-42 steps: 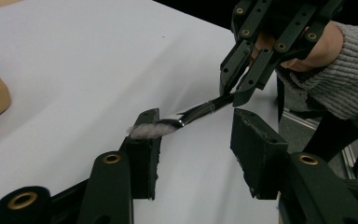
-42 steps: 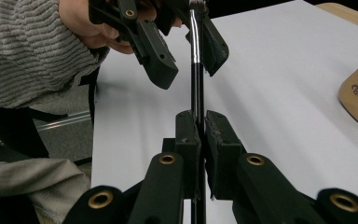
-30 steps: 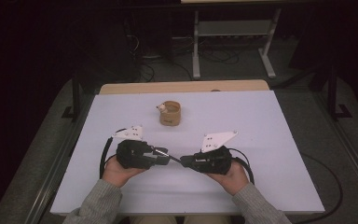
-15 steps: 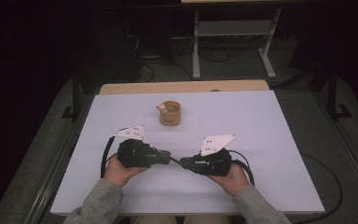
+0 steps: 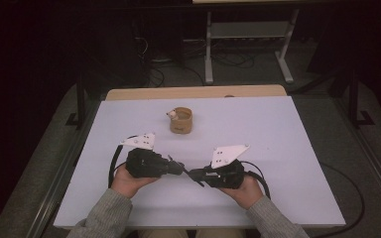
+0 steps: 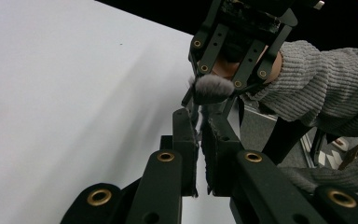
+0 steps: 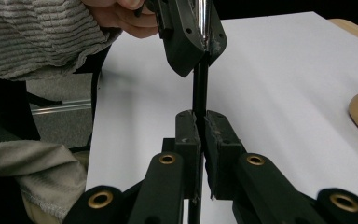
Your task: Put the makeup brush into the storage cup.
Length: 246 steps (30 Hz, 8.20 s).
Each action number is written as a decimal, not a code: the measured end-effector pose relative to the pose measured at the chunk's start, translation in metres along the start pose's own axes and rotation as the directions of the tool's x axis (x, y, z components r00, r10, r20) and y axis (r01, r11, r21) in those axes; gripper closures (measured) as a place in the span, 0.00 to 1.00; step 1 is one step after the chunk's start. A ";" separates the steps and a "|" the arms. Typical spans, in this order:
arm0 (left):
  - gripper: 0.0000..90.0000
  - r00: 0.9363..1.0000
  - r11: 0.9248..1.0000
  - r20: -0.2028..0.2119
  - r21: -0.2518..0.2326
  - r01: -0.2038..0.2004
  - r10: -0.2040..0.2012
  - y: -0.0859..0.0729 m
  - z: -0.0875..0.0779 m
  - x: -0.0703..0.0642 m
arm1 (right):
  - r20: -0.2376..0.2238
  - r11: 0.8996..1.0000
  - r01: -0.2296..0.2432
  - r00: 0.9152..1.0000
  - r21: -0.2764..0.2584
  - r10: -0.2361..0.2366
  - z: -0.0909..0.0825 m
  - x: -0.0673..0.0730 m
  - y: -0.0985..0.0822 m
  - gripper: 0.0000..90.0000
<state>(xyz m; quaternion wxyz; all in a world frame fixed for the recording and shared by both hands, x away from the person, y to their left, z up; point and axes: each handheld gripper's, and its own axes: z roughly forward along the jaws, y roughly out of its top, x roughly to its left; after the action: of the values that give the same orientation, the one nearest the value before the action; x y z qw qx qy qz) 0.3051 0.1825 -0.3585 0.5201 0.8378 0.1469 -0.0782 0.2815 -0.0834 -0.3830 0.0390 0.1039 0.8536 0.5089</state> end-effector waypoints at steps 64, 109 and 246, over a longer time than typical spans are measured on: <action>0.80 0.979 0.995 -0.203 0.098 -0.008 0.028 -0.020 -0.023 -0.013 | -0.047 0.984 -0.114 0.991 0.139 0.122 0.002 -0.037 0.022 0.93; 0.59 0.945 0.996 -0.327 0.078 0.048 -0.020 -0.059 -0.034 -0.007 | 0.082 0.984 -0.166 0.984 0.070 0.160 -0.034 -0.111 0.083 0.93; 0.31 0.927 0.997 -0.369 0.017 0.072 -0.061 -0.063 -0.048 -0.007 | 0.258 0.931 -0.362 0.905 0.049 0.338 0.081 -0.219 0.070 0.92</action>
<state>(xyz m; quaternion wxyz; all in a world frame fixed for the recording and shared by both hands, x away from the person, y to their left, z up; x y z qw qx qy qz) 0.2768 0.2503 -0.3880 0.4675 0.8400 0.2687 0.0604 0.5183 -0.0287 -0.3691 0.0471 0.3191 0.8329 0.4496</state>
